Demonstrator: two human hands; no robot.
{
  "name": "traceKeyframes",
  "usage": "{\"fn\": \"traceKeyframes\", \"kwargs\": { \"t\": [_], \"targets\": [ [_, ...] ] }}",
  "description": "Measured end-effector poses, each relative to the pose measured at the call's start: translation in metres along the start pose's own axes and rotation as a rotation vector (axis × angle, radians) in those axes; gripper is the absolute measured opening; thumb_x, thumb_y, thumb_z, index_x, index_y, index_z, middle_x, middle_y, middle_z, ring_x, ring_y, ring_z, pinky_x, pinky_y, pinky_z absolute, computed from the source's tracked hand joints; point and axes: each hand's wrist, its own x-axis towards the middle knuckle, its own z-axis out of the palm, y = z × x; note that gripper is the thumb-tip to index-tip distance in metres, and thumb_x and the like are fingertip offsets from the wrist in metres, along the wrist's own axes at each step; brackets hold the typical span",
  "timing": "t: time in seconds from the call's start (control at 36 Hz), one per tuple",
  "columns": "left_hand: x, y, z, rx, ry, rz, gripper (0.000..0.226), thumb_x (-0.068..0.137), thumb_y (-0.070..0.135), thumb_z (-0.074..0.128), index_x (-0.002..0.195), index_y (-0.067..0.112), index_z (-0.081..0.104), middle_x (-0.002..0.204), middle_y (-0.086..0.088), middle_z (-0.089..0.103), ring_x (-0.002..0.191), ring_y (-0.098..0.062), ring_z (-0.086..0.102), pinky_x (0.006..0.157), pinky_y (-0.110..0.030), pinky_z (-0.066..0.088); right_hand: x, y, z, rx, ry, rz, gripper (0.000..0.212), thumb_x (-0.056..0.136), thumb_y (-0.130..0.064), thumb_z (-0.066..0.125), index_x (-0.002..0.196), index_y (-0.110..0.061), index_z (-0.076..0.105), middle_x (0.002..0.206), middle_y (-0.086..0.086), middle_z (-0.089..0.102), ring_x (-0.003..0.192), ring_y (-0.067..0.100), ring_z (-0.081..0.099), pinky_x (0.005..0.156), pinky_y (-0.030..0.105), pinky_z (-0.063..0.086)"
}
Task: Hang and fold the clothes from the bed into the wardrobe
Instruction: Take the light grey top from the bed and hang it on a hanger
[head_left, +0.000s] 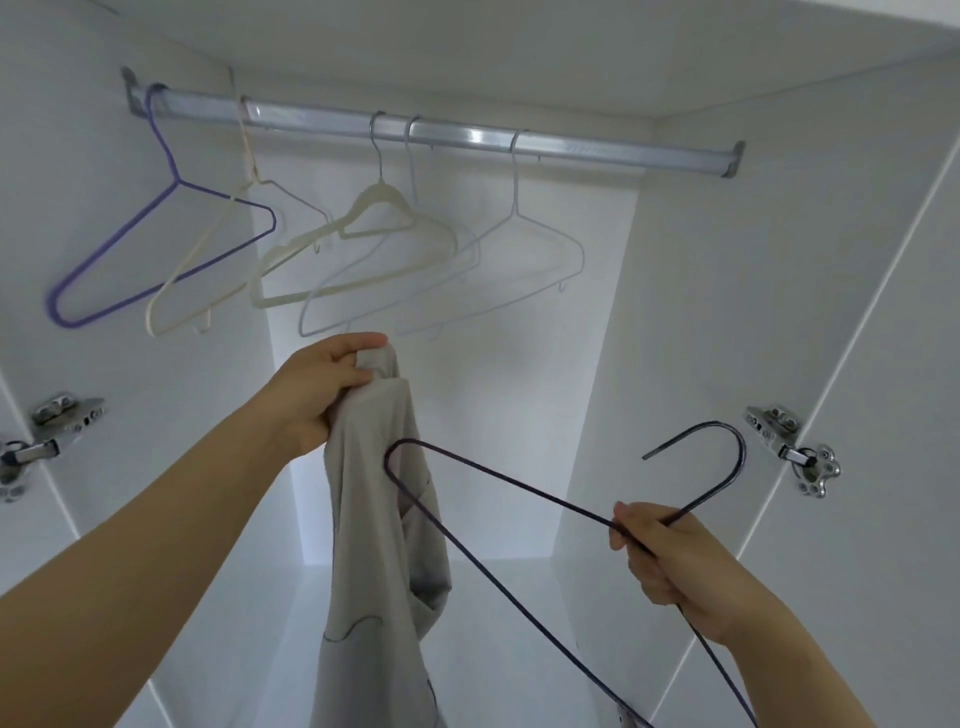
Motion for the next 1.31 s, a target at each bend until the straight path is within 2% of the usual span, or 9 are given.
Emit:
{"fn": "traceKeyframes", "kwargs": {
  "t": [0.17,0.28,0.44,0.56,0.64,0.78,0.86,0.97,1.31],
  "targets": [
    [-0.032,0.0,0.04,-0.061,-0.164,-0.017,0.039,0.089,-0.012,0.043,0.09,0.021,0.064,0.089,0.0,0.063,0.072,-0.012,0.06,0.056,-0.018,0.053,0.009,-0.003,0.046,-0.139,-0.036,-0.01,0.01,0.094,-0.021,0.052,0.095,-0.024,0.062,0.043,-0.005,0.036,0.042,0.009,0.025,0.04,0.019,0.019],
    [-0.056,-0.011,0.073,-0.06,-0.397,-0.045,0.039,0.087,-0.016,0.043,0.088,0.017,0.064,0.084,-0.005,0.062,0.065,-0.015,0.059,0.055,-0.021,0.051,0.015,-0.008,0.078,-0.015,-0.071,-0.031,0.034,0.094,-0.021,0.053,0.122,-0.038,0.043,0.047,-0.003,0.038,0.039,0.006,0.03,0.04,0.017,0.021],
    [-0.064,-0.012,0.066,-0.086,-0.507,-0.06,0.04,0.084,-0.019,0.044,0.094,0.015,0.06,0.085,-0.005,0.068,0.069,-0.017,0.062,0.059,-0.02,0.051,0.014,-0.022,0.086,0.301,-0.018,-0.093,0.019,0.096,-0.014,0.049,0.078,-0.015,0.054,0.041,-0.005,0.035,0.034,0.005,0.026,0.036,0.017,0.019],
    [-0.059,-0.01,0.045,0.658,-0.197,0.234,0.029,0.088,0.0,0.047,0.093,0.027,0.056,0.085,0.012,0.062,0.074,-0.008,0.057,0.054,-0.014,0.043,0.02,-0.027,0.066,0.296,0.117,-0.131,0.029,0.093,-0.014,0.053,0.065,-0.014,0.047,0.044,-0.003,0.032,0.036,0.006,0.023,0.035,0.015,0.017],
    [-0.054,-0.021,0.036,1.319,0.031,0.712,0.036,0.081,0.02,0.049,0.113,0.036,0.05,0.114,0.012,0.055,0.104,-0.014,0.053,0.081,-0.02,0.038,0.018,-0.039,0.06,0.227,0.087,-0.18,0.031,0.092,-0.014,0.053,0.062,-0.014,0.045,0.046,-0.001,0.032,0.037,0.007,0.025,0.035,0.016,0.02],
    [-0.048,-0.03,0.061,1.461,-0.346,0.669,0.063,0.079,0.072,0.026,0.136,0.046,0.02,0.135,0.013,0.046,0.125,-0.008,0.043,0.114,-0.04,0.014,0.012,-0.058,0.066,0.059,0.011,-0.268,0.028,0.09,-0.005,0.049,0.063,-0.012,0.045,0.046,-0.001,0.04,0.039,0.008,0.034,0.039,0.015,0.028],
    [-0.043,-0.031,0.074,1.331,-0.366,0.568,0.044,0.092,0.058,0.037,0.131,0.04,0.036,0.094,0.011,0.062,0.09,-0.014,0.058,0.082,-0.028,0.041,0.01,-0.059,0.068,0.031,0.068,-0.284,0.022,0.088,-0.008,0.053,0.066,-0.012,0.05,0.049,-0.002,0.048,0.046,0.01,0.043,0.045,0.017,0.035],
    [-0.033,-0.026,0.076,1.185,-0.251,0.595,0.033,0.091,0.054,0.043,0.122,0.043,0.046,0.063,0.012,0.05,0.069,-0.008,0.049,0.067,-0.024,0.036,0.007,-0.05,0.065,0.136,0.199,-0.283,0.007,0.088,-0.016,0.06,0.089,-0.013,0.053,0.061,-0.004,0.062,0.055,0.006,0.056,0.054,0.017,0.042],
    [-0.008,0.014,0.053,0.79,-0.17,0.575,0.012,0.074,0.051,0.068,0.072,0.039,0.068,0.074,-0.008,0.065,0.064,-0.016,0.054,0.068,-0.034,0.044,0.008,-0.009,0.008,0.276,1.047,-0.436,0.027,0.09,-0.001,0.049,0.085,-0.027,0.047,0.083,-0.006,0.051,0.073,0.005,0.048,0.067,0.021,0.037]
  ]
}}
